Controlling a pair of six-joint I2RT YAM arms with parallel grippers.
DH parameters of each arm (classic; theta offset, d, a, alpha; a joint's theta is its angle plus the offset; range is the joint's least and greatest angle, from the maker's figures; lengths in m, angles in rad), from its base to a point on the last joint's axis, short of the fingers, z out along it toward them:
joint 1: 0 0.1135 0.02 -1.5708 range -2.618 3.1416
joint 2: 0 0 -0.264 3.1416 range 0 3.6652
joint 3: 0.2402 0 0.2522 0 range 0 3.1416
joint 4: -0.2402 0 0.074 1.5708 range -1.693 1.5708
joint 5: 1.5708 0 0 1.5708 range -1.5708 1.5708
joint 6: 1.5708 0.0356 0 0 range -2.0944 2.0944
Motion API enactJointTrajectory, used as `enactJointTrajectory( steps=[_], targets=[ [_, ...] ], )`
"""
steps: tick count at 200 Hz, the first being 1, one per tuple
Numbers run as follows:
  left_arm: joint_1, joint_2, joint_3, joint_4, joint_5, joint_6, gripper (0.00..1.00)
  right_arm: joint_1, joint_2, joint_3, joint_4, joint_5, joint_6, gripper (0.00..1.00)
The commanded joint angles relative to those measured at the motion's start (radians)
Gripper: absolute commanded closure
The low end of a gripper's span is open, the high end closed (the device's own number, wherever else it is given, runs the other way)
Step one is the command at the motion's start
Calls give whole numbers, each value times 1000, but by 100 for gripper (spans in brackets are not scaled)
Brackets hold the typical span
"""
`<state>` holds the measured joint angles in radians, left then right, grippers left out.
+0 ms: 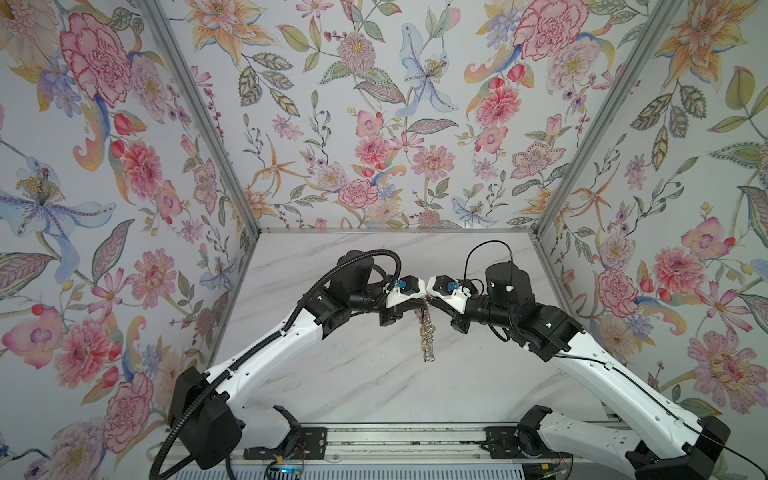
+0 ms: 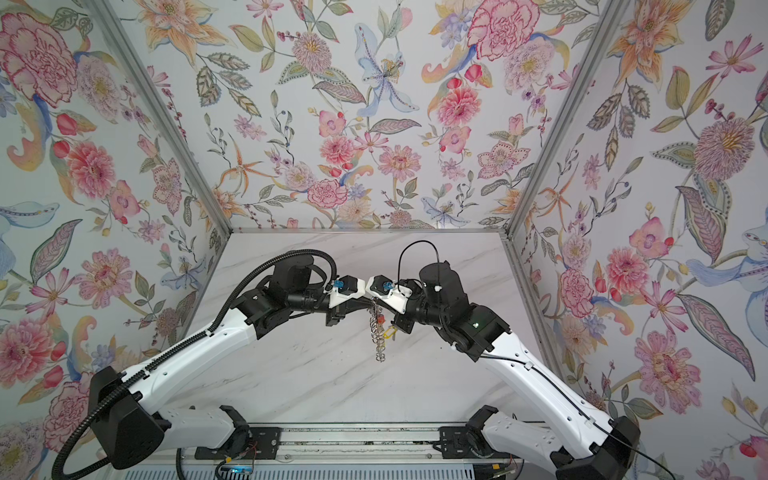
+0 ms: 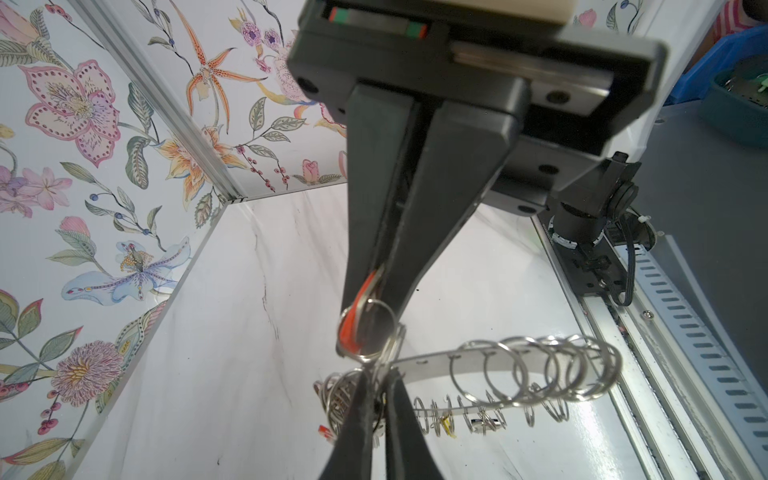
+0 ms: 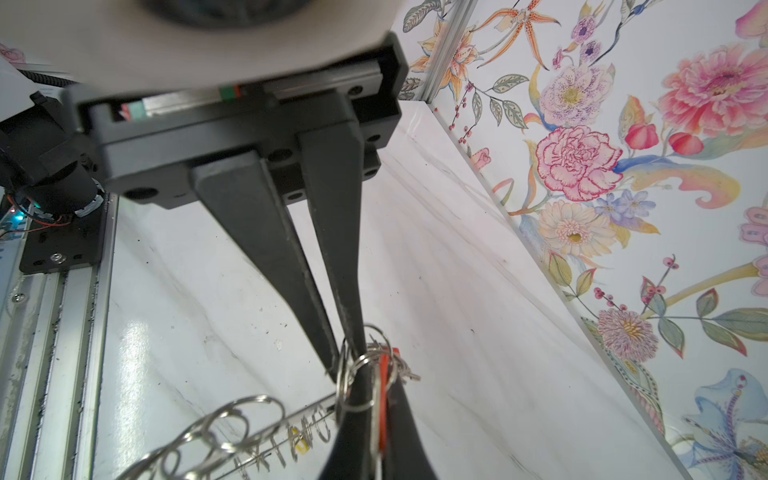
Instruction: Remove the keys from the keyring
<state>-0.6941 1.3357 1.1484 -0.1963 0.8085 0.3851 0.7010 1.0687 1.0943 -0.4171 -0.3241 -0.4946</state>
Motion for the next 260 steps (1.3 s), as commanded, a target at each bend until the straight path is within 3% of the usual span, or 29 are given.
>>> enactJointTrajectory(
  steps=[1, 206, 228, 248, 260],
  targets=[
    [-12, 11, 34, 16, 48, -2, 92, 6, -8, 46, 26, 14, -9, 100],
    [-26, 34, 13, 165, 108, -116, 81, 52, 13, 78, -35, 117, -30, 100],
    [-27, 38, 13, 172, 100, -124, 85, 58, 11, 78, -35, 141, -37, 100],
    [-28, 40, 11, 177, 83, -125, 100, 64, 11, 78, -35, 145, -38, 100],
    [-26, 39, 10, 177, 81, -122, 100, 66, 10, 79, -35, 149, -38, 100]
  ],
)
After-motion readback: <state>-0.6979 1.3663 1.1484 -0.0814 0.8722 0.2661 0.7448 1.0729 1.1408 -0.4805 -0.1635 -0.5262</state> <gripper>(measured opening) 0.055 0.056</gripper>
